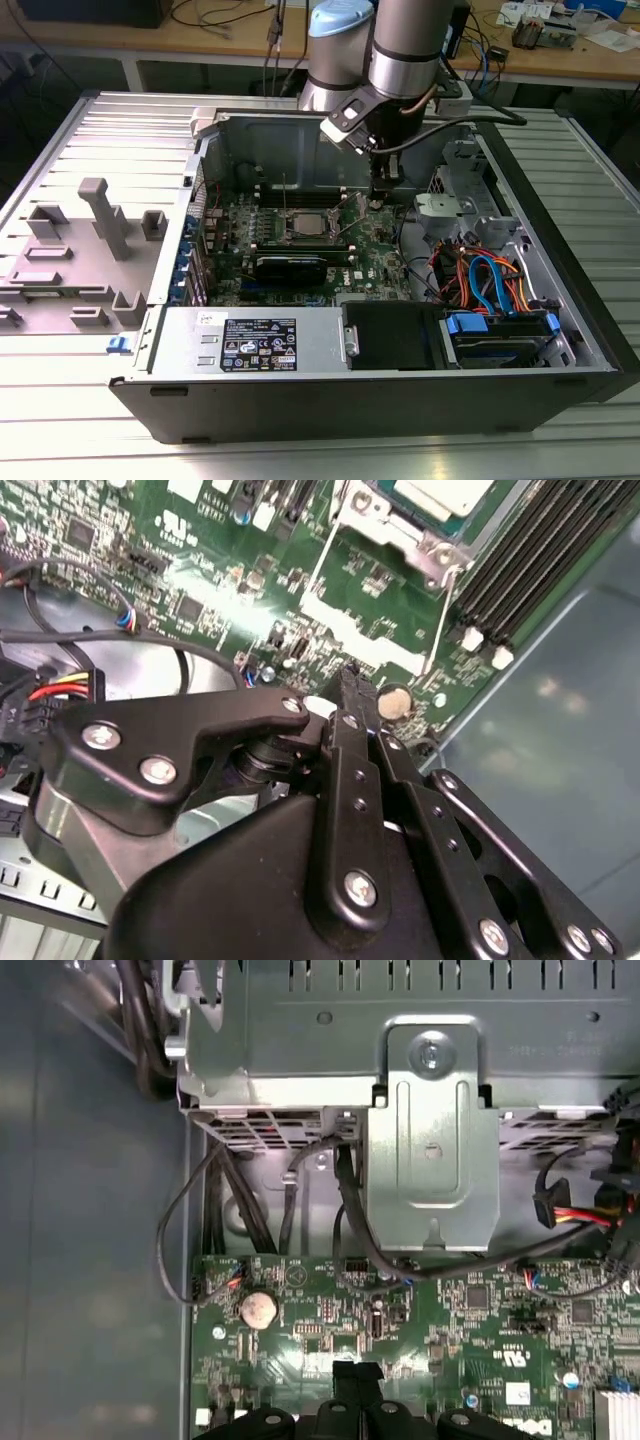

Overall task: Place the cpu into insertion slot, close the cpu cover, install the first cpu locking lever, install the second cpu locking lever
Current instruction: 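Close the cpu cover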

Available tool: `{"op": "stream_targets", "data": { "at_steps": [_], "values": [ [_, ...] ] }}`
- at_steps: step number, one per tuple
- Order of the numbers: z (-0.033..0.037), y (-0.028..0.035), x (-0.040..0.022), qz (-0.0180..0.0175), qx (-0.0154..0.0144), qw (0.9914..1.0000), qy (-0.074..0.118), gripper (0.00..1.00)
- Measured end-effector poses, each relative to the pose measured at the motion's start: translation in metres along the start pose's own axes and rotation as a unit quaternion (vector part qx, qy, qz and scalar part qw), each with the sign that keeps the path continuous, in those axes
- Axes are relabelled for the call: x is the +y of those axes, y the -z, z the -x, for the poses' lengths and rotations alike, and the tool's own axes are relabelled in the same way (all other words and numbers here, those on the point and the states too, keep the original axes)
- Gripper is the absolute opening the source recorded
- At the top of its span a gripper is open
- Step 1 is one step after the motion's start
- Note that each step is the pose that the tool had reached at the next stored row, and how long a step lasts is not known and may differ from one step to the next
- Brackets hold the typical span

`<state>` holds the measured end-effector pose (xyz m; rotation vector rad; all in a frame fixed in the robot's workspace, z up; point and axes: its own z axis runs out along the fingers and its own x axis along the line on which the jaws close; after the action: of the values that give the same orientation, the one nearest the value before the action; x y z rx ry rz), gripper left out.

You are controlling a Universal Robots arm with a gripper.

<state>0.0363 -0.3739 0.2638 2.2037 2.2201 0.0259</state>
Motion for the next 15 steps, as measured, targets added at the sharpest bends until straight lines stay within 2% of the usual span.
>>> {"op": "stream_targets", "data": {
  "at_steps": [5, 6, 9, 12, 15],
  "values": [
    [0.0000, -0.0137, 0.0010, -0.0006, 0.0000, 1.00000, 0.000, 0.11],
    [0.0000, -0.0155, -0.0004, -0.0006, 0.0000, 1.00000, 0.000, 0.11],
    [0.0000, -0.0156, -0.0036, -0.0022, 0.0000, 1.00000, 0.000, 0.11],
    [-0.0001, -0.0154, -0.0074, -0.0066, 0.0000, 0.99998, 0.000, 0.11],
    [-0.0001, -0.0153, -0.0119, -0.0069, 0.0000, 0.99998, 0.000, 0.11]
  ]
}}
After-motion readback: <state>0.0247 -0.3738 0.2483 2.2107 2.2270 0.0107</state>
